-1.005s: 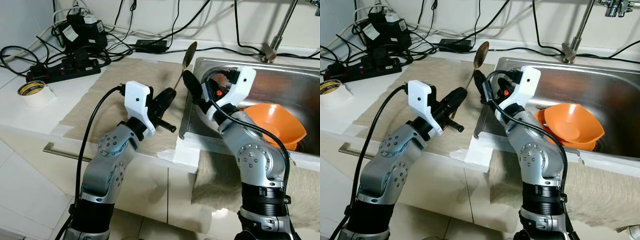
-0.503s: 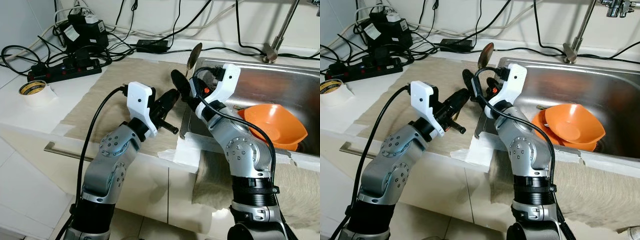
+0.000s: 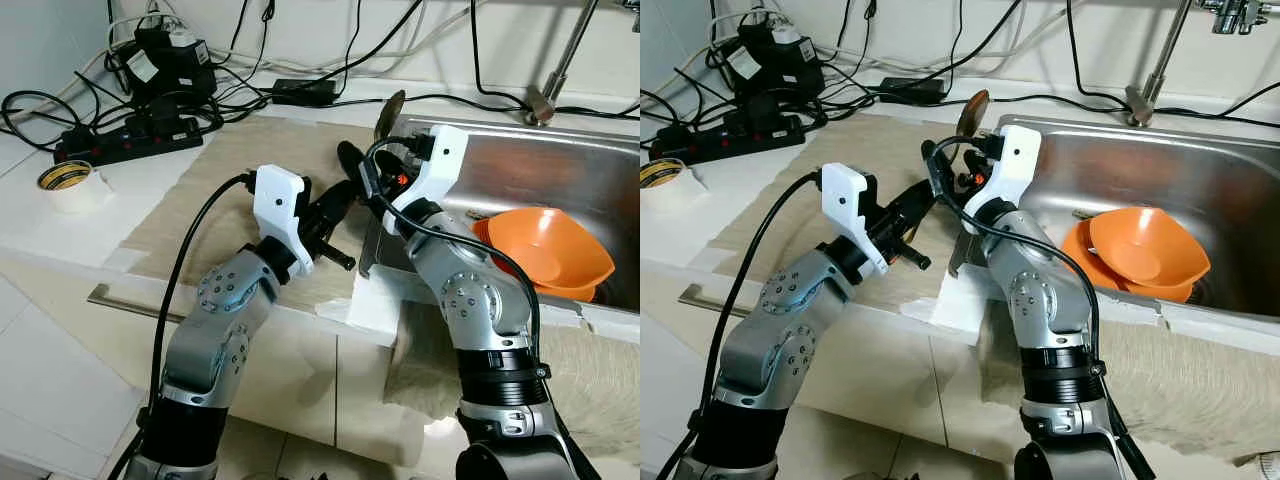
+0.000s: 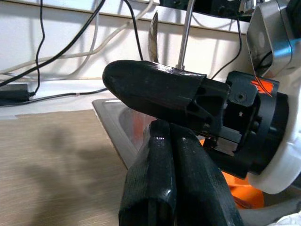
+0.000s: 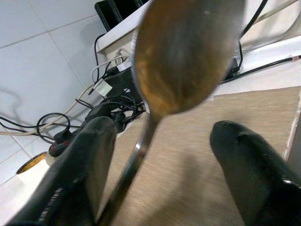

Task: Kitchen organization

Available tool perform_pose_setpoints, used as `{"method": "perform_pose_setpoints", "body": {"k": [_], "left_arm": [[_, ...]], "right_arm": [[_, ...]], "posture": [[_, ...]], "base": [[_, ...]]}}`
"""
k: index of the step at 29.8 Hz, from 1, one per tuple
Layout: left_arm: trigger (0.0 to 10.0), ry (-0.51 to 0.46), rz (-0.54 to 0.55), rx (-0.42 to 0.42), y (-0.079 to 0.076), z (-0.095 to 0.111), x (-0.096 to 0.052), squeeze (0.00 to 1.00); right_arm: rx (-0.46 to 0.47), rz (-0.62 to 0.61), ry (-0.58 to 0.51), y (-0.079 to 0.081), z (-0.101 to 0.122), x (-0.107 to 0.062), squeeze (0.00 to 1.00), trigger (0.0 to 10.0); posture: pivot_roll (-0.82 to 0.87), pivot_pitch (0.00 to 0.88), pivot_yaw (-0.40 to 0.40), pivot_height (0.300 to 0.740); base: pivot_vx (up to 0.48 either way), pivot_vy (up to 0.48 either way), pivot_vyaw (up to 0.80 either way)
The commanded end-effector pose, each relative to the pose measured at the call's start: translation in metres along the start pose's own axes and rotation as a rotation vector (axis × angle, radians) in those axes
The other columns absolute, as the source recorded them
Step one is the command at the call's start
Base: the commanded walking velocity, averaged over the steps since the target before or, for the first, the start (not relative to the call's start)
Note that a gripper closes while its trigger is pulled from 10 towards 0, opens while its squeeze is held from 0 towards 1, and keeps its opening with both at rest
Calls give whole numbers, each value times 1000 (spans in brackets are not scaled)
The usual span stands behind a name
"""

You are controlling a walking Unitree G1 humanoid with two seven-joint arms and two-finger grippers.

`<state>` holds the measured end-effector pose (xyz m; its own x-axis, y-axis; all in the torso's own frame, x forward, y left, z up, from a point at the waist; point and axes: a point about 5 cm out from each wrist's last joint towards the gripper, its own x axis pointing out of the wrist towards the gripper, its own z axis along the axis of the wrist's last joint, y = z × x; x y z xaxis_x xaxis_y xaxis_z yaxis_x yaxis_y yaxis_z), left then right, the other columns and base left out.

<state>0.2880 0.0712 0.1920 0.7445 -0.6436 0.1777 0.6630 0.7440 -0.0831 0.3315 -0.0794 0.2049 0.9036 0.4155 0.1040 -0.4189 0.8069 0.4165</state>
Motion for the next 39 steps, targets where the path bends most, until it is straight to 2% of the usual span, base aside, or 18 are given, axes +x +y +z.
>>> {"method": "perform_pose_setpoints", "body": {"k": [1, 39], "left_arm": [[0, -80, -77, 24, -9, 18, 4, 12], [0, -77, -87, 32, -8, 19, 3, 12]], "right_arm": [[-15, -89, 37, -14, -7, 0, 0, 0], [-11, -101, 29, -15, -8, 1, 0, 0]], "posture": [[-71, 0, 79, 736], [-67, 0, 81, 736]], "base": [[0, 0, 0], [0, 0, 0]]}}
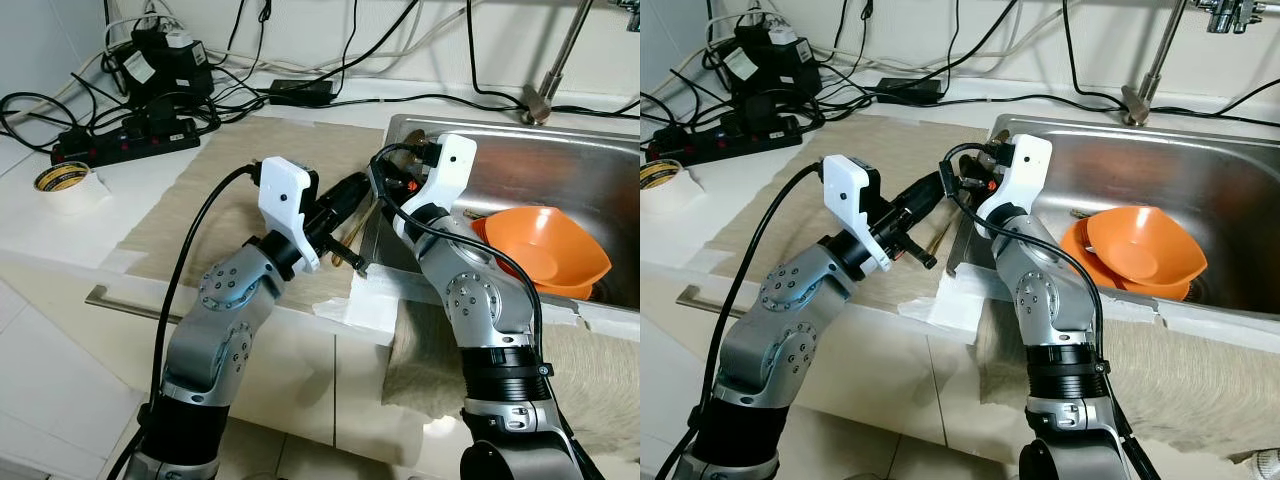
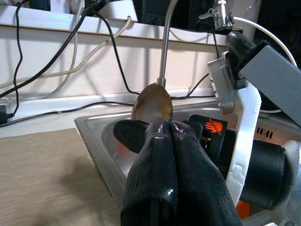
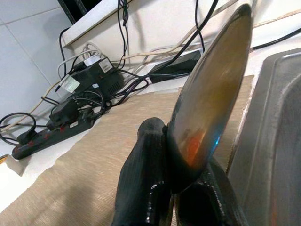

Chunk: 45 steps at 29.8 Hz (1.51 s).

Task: Kitchen organization

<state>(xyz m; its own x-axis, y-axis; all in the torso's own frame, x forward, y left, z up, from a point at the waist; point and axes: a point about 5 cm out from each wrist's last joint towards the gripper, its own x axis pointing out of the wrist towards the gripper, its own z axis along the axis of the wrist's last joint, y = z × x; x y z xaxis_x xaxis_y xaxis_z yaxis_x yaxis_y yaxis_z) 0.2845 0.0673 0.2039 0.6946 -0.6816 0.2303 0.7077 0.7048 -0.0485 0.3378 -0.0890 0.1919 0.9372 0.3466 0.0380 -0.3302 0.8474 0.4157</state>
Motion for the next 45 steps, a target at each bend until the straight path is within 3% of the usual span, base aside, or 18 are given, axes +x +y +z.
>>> {"method": "perform_pose_setpoints", "body": {"k": [1, 3, 6, 7, 8, 14, 19, 24, 28, 32, 36, 39, 44, 45], "left_arm": [[10000, 28, -4, 44, 2, 0, 1, 0], [10000, 100, 26, 88, 8, -9, 0, 0], [10000, 116, 35, 103, 10, -12, 0, 0], [10000, 123, 36, 108, 10, -13, 0, 0], [10000, 133, 36, 111, 10, -14, 0, 0], [10000, 190, 78, 120, 19, -24, -6, 0], [10000, 206, 171, 160, 40, -22, -16, 0], [10000, 201, 200, 162, 45, -20, -18, 0], [10000, 200, 205, 157, 44, -21, -18, 0], [10000, 202, 196, 157, 43, -22, -17, 0], [10000, 203, 195, 157, 43, -22, -17, 0], [10000, 201, 196, 159, 44, -21, -16, 0], [10000, 200, 196, 161, 44, -21, -16, 0], [10000, 199, 196, 163, 44, -20, -15, 0]], "right_arm": [[-8, -6, -13, 1, 0, 0, 0, 0], [-21, 4, -51, 3, 7, -1, 0, 0], [-45, 7, -87, 2, 18, 1, 0, 0], [-61, 1, -132, -1, 32, 3, 0, 5882], [-72, -2, -148, -2, 38, 3, 0, 10000], [-243, -65, -219, -18, 61, 2, 0, 10000], [-414, -130, -231, -34, 67, -4, 0, 10000], [-510, -164, -235, -45, 71, -8, 0, 10000], [-727, -208, -216, -62, 74, -8, 0, 10000], [-852, -242, -149, -79, 70, -6, 0, 10000], [-909, -262, -105, -90, 67, -5, 0, 10000], [-1099, -288, 11, -106, 62, -3, 0, 10000], [-1219, -287, 110, -119, 54, -1, 0, 10000], [-1331, -281, 185, -126, 49, -1, 0, 10000]], "posture": [[-69, 0, 87, 736], [-70, 0, 88, 736], [-70, 0, 88, 736], [-71, 0, 89, 736], [-71, 0, 89, 736], [-74, 0, 88, 736], [-69, 0, 83, 736], [-67, 0, 80, 736], [-68, 0, 81, 736], [-67, 0, 83, 736], [-65, 0, 84, 736], [-66, 0, 85, 736], [-65, 0, 86, 736], [-64, 0, 84, 736]], "base": [[0, 0, 0], [0, 0, 0], [0, 0, 0], [0, 0, 0], [0, 0, 0], [0, 0, 0], [0, 0, 0], [0, 0, 0], [0, 0, 0], [0, 0, 0], [0, 0, 0], [0, 0, 0], [0, 0, 0], [0, 0, 0]]}}
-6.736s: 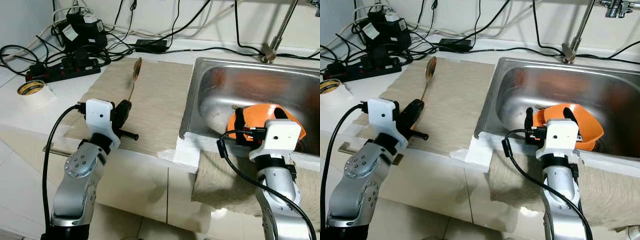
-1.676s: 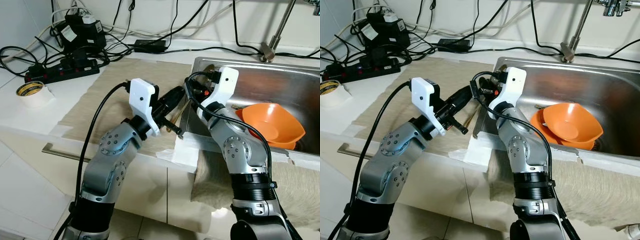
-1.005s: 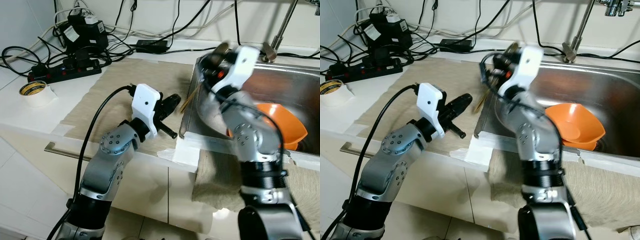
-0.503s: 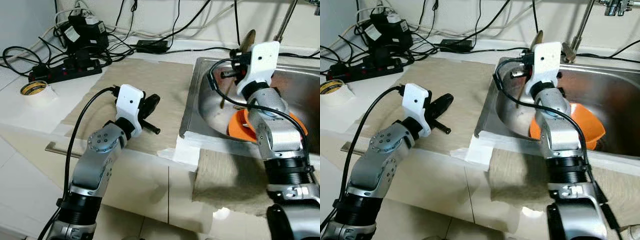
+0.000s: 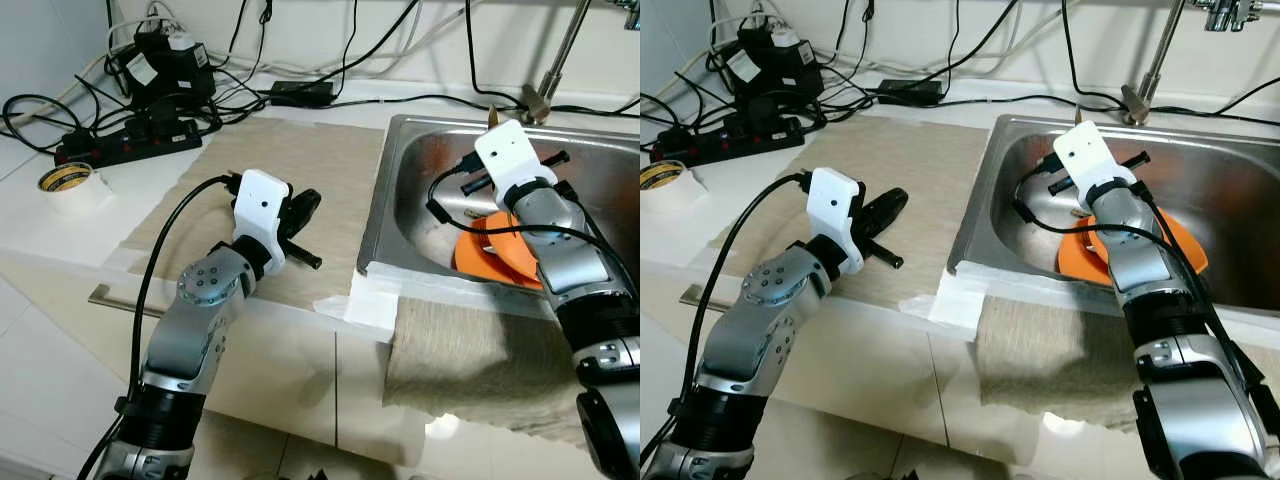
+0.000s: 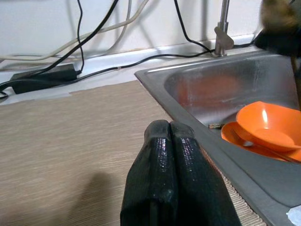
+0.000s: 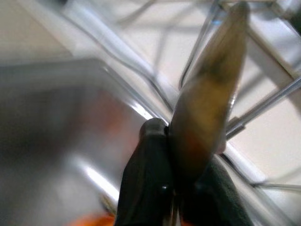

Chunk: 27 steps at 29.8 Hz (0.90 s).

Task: Kitchen organization

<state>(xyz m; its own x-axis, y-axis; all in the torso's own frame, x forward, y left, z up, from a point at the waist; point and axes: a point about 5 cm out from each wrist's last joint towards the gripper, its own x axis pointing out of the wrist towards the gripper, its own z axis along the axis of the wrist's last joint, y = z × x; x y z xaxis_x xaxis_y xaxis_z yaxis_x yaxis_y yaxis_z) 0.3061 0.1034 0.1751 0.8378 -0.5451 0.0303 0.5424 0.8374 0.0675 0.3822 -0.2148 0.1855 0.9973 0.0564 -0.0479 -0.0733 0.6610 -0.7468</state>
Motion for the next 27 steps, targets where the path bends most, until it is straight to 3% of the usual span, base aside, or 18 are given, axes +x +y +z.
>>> {"method": "perform_pose_setpoints", "body": {"k": [1, 3, 7, 11, 12, 13, 14, 27], "left_arm": [[10000, -6, 2, 21, 3, 3, 1, 0], [10000, -6, 3, 22, 2, 3, 2, 0], [10000, -6, 3, 22, 2, 3, 2, 0], [10000, -11, 9, 20, 2, 4, 3, 0], [10000, -12, 10, 19, 2, 5, 3, 0], [10000, -13, 11, 18, 2, 5, 3, 0], [10000, -13, 12, 18, 2, 5, 3, 0], [10000, -15, 14, 14, 2, 5, 4, 0]], "right_arm": [[-163, 43, 49, 1, -9, 3, 0, 10000], [-328, 93, 88, 2, -16, 5, 0, 10000], [-435, 149, 96, 7, -19, 6, 0, 10000], [-586, 255, 89, 25, -24, 5, 0, 10000], [-619, 288, 87, 31, -26, 4, 718, 10000], [-635, 307, 86, 34, -27, 3, 718, 10000], [-645, 318, 84, 37, -28, 3, 1000, 10000], [-729, 410, 81, 56, -38, -2, 1000, 10000]], "posture": [[-64, 0, 85, 736], [-63, 0, 83, 736], [-62, 0, 82, 736], [-60, 0, 75, 736], [-59, 0, 74, 736], [-59, 0, 74, 736], [-58, 0, 71, 736], [-62, 0, 75, 736]], "base": [[0, 0, 0], [0, 0, 0], [0, 0, 0], [0, 0, 0], [0, 0, 0], [0, 0, 0], [0, 0, 0], [0, 0, 0]]}}
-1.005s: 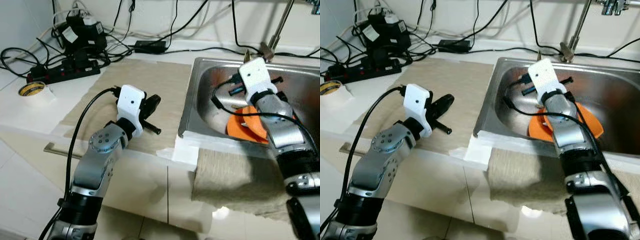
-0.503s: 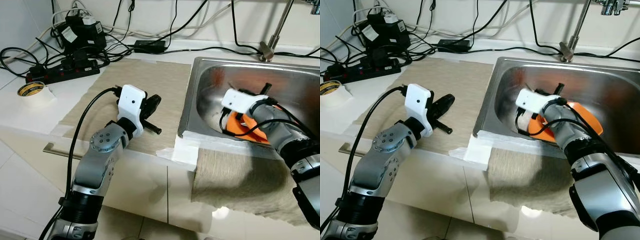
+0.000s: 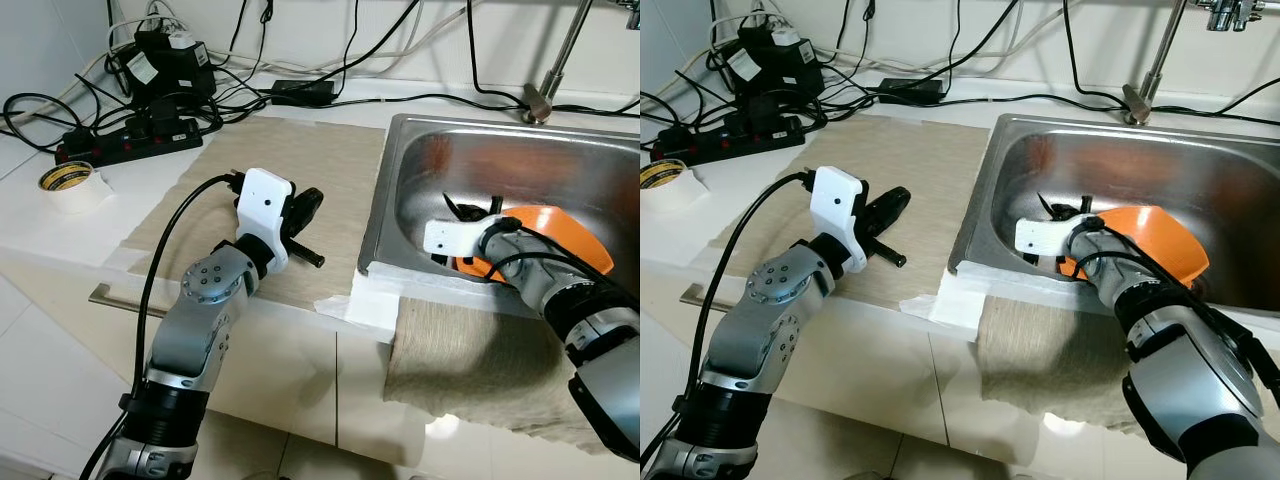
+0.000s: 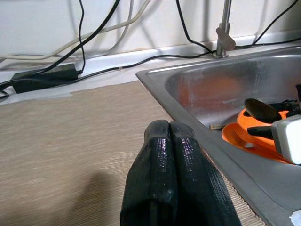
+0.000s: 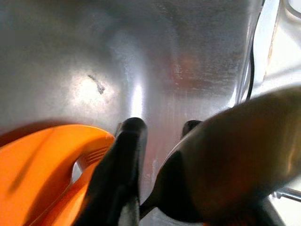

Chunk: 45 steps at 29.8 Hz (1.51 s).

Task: Kitchen organization

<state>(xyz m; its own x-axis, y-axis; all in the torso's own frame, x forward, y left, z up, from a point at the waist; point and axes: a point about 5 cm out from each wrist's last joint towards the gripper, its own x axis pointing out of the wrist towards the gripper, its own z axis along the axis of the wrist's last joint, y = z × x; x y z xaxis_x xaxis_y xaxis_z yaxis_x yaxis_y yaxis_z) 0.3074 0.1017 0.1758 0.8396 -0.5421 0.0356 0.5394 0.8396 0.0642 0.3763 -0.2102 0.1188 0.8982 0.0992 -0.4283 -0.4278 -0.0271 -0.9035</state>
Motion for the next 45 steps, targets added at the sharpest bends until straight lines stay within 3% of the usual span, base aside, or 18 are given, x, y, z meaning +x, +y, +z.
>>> {"method": "perform_pose_setpoints", "body": {"k": [1, 14, 15, 19, 24, 26, 29, 31, 32, 34, 35, 36, 37, 41, 45], "left_arm": [[10000, -10, 10, 18, 3, 5, 2, 0], [10000, -4, 3, 22, 2, 4, 2, 0], [10000, -4, 2, 23, 2, 4, 1, 0], [10000, -4, 2, 23, 2, 4, 1, 0], [10000, -3, 0, 27, 2, 3, 1, 0], [10000, -3, -2, 28, 2, 3, 1, 0], [10000, -3, -4, 31, 2, 3, 2, 0], [10000, -3, -4, 32, 2, 3, 2, 0], [10000, -3, -5, 32, 2, 3, 2, 0], [10000, -3, -7, 33, 2, 3, 3, 0], [10000, -3, -7, 33, 2, 3, 3, 0], [10000, -2, -7, 34, 2, 3, 3, 0], [10000, -2, -7, 34, 2, 3, 3, 0], [10000, -3, -7, 35, 2, 4, 3, 0], [10000, -3, -7, 35, 2, 4, 3, 0]], "right_arm": [[-33, 12, -16, 1, 4, 1, 1000, 10000], [-173, 22, -38, 4, 7, 2, 1000, 10000], [-250, 0, -37, 1, 6, 2, 1000, 10000], [-315, -19, -34, -2, 5, 2, 1000, 10000], [-230, -56, -47, -8, 8, 2, 1000, 10000], [-119, -94, -52, -13, 12, 3, 1000, 10000], [224, -160, -54, -23, 16, 5, 1000, 10000], [226, -167, -49, -24, 16, 4, 1000, 10000], [355, -174, -44, -26, 15, 5, 1000, 10000], [512, -170, -45, -26, 15, 5, 1000, 10000], [512, -170, -45, -26, 15, 5, 1000, 10000], [629, -167, -48, -27, 16, 6, 1000, 10000], [629, -167, -48, -27, 16, 6, 1000, 10000], [839, -170, -56, -29, 15, 6, 1000, 10000], [980, -179, -55, -31, 12, 6, 1000, 10000]], "posture": [[-62, 0, 77, 736], [-64, 0, 78, 736], [-63, 0, 78, 736], [-63, 0, 78, 736], [-63, 0, 77, 736], [-65, 0, 78, 736], [-65, 0, 79, 736], [-66, 0, 80, 736], [-65, 0, 78, 736], [-66, 0, 79, 736], [-66, 0, 79, 736], [-65, 0, 78, 736], [-65, 0, 78, 736], [-64, 0, 77, 736], [-63, 0, 77, 736]], "base": [[0, 0, 0], [0, 0, 0], [0, 0, 0], [0, 0, 0], [0, 0, 0], [0, 0, 0], [0, 0, 0], [0, 0, 0], [0, 0, 0], [0, 0, 0], [0, 0, 0], [0, 0, 0], [0, 0, 0], [0, 0, 0], [0, 0, 0]]}}
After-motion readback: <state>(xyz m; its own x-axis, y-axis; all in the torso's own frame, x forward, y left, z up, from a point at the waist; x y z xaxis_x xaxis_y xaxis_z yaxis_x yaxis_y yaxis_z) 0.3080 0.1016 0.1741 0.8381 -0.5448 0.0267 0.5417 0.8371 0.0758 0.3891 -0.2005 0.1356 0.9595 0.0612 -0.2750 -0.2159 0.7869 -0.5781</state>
